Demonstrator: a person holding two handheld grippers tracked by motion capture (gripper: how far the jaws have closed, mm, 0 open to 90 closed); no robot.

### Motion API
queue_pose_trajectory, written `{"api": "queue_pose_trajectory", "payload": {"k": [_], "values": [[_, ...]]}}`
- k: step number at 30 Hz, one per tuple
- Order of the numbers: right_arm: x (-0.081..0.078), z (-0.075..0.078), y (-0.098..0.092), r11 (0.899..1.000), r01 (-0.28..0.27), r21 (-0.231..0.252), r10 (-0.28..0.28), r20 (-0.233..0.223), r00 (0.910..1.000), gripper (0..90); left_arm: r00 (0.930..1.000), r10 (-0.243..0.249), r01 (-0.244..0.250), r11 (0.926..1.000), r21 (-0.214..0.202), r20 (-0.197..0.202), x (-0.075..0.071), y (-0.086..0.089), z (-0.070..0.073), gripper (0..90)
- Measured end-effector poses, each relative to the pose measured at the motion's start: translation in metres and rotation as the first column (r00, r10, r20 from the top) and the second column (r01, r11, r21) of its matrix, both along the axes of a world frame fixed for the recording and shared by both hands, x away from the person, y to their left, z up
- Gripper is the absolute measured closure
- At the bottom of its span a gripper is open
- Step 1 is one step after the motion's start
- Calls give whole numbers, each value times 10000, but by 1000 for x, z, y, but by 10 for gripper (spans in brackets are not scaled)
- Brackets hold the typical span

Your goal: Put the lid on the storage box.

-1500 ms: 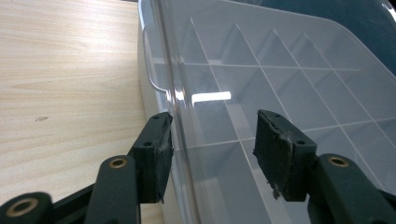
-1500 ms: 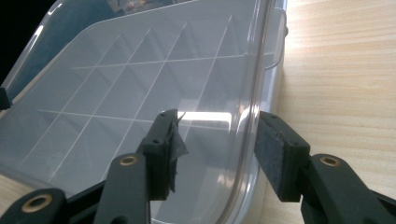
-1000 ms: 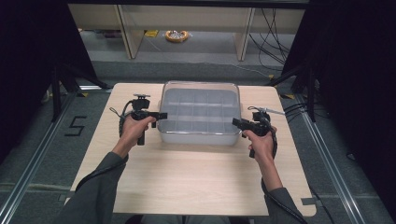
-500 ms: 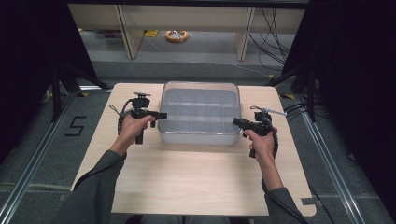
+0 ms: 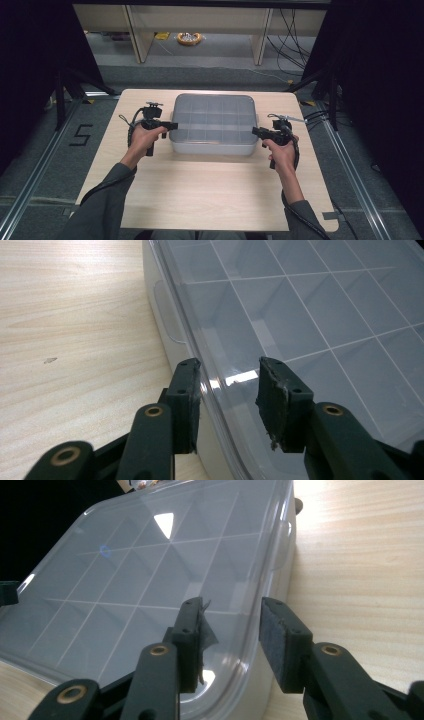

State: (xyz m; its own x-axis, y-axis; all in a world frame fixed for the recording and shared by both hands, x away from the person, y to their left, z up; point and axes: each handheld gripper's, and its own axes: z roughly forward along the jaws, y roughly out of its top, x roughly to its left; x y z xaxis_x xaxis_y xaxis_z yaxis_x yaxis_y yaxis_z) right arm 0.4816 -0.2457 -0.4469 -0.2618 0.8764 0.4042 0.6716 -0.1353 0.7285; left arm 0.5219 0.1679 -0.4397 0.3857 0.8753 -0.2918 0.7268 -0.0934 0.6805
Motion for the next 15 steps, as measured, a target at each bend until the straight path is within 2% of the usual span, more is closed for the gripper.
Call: {"api": "queue_pose_trajectory", "payload": {"k": [2,3,4,5,8,9,12,15], "values": [[0,-5,1,10000,32,-14,-32,-117,9999,630,10000,29,-28,9999,-109,9,-1,0,-1,604],[2,-8,-2,9995,-118,-303,126,265,9996,630,10000,24,-23,9999,-163,25,-2,0,-1,603],[1,-8,-1,9998,-96,-165,99,165,9998,633,10000,-45,45,9999,-129,18,-2,1,-1,603],[2,-9,-2,9994,-111,-315,123,353,9993,649,10000,-47,47,9999,-124,29,-2,1,-1,603],[1,-6,-1,9992,-116,-390,128,302,9995,655,9999,47,-46,9999,-121,124,-4,0,-2,601],[2,-7,0,9979,-72,-647,99,428,9990,660,9999,58,-56,9999,-139,131,-4,0,-2,601],[3,-6,1,9986,30,-530,-10,385,9993,685,9999,47,-45,9999,-107,153,-4,-1,-2,600],[5,-7,1,9972,191,-725,-153,536,9984,687,9999,45,-43,9999,-124,147,-4,0,-2,596]]}}
